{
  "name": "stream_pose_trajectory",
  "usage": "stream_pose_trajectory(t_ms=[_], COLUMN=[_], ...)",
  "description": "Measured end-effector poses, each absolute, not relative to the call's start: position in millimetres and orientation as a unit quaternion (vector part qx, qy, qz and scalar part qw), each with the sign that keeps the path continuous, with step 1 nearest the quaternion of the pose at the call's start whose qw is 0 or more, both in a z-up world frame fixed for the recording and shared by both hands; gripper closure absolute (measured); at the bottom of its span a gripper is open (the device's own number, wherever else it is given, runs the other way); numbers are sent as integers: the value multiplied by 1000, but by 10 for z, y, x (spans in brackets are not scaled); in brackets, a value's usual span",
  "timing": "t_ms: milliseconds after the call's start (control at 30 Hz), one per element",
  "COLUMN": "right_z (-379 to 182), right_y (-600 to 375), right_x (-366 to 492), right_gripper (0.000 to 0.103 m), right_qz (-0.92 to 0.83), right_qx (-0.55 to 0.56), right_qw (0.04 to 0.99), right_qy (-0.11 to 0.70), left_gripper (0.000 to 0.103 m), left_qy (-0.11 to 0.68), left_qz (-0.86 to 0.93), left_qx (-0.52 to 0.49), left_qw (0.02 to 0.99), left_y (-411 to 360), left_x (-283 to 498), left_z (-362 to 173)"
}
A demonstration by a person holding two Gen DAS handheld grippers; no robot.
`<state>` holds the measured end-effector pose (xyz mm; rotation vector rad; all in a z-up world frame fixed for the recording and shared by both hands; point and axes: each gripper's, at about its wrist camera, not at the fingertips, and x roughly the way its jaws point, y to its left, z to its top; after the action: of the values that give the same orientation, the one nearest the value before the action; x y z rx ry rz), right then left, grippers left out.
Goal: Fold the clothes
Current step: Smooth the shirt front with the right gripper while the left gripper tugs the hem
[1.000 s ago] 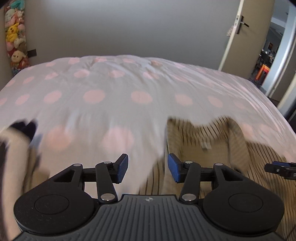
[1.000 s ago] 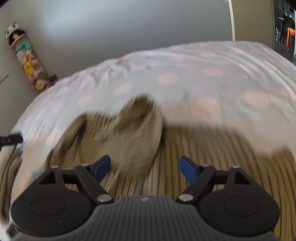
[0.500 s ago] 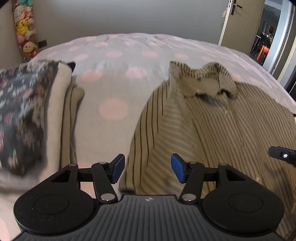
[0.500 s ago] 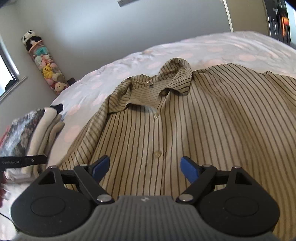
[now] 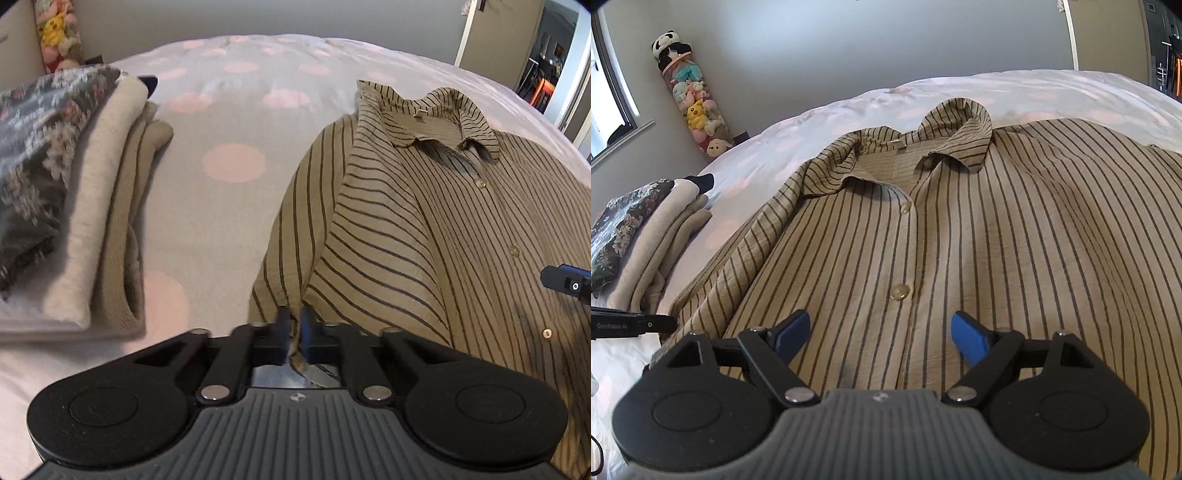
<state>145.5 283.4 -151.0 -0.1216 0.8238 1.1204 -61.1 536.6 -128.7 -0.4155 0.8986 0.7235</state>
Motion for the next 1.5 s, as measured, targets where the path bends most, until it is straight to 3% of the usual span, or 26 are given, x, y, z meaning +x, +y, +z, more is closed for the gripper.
stream_pose_trajectory(t_ms=[267,533,867,1033,1233,1500], right_z=[-1487,-1531,-1679,-1723,-1737,-1714], right_y=[2811,2839,2966,2994,3024,2996], right_x=[1525,1613,1782,1821,1815,1859], right_gripper=[18,18,18,18,18,18], right_qz=[511,500,486,483,483,486], right_qx=[-38,-37,-40,-39,-40,-26], right_qw=[768,774,773,775,778,775], right_qy=[384,388,405,405,400,403], left_gripper=[103,103,103,103,103,98], left_qy=[386,368,425,415,446,404], left_qz=[359,442,530,541,555,557], left_qx=[-157,-143,-102,-76,-17,-18], left_qw=[836,805,727,727,702,726], left_y=[5579,6396,7345,7523,7675,7341], left_x=[-568,-625,-637,-532,-378,-408], left_z=[-645,-88,-618,-522,-737,-572])
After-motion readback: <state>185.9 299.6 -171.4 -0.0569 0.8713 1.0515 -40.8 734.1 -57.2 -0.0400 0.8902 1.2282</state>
